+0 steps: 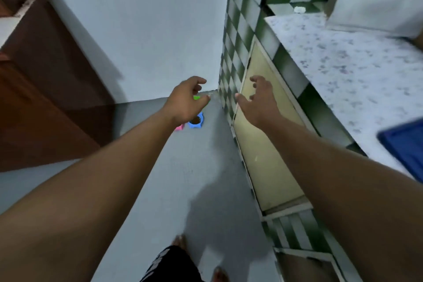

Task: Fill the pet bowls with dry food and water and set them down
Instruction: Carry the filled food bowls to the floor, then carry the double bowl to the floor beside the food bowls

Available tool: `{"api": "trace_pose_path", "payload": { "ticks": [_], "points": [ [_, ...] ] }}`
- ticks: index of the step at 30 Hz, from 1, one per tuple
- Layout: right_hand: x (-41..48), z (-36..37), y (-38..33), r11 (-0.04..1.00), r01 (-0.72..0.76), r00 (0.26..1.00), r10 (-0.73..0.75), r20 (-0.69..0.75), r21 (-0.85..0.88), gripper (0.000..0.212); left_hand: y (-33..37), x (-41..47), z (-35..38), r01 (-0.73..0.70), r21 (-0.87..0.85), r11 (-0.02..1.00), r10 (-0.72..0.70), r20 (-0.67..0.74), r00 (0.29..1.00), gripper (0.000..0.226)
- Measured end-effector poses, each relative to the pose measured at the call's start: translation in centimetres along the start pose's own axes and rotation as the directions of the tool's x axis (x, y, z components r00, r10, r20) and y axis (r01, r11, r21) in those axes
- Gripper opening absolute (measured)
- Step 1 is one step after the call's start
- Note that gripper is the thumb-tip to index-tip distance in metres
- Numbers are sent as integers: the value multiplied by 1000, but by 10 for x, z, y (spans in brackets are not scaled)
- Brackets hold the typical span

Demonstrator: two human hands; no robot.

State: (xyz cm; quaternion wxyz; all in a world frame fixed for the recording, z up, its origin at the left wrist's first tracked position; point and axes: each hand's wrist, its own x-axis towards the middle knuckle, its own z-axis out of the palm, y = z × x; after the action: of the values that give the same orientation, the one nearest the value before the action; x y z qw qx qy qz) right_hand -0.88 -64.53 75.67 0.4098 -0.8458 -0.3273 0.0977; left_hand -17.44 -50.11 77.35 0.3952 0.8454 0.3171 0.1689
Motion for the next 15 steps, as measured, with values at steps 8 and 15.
{"api": "trace_pose_path", "payload": {
  "ticks": [8,15],
  "points": [
    [-101,-102,8,999,-41,971,32,-235,-36,61,87,-63,36,-253,-16,967,253,131,958,46],
    [-202,-157,7,991,-133,932,118,-344,-20,60,138,-126,69,-415,-53,909,414,253,875,46]
  ]
}}
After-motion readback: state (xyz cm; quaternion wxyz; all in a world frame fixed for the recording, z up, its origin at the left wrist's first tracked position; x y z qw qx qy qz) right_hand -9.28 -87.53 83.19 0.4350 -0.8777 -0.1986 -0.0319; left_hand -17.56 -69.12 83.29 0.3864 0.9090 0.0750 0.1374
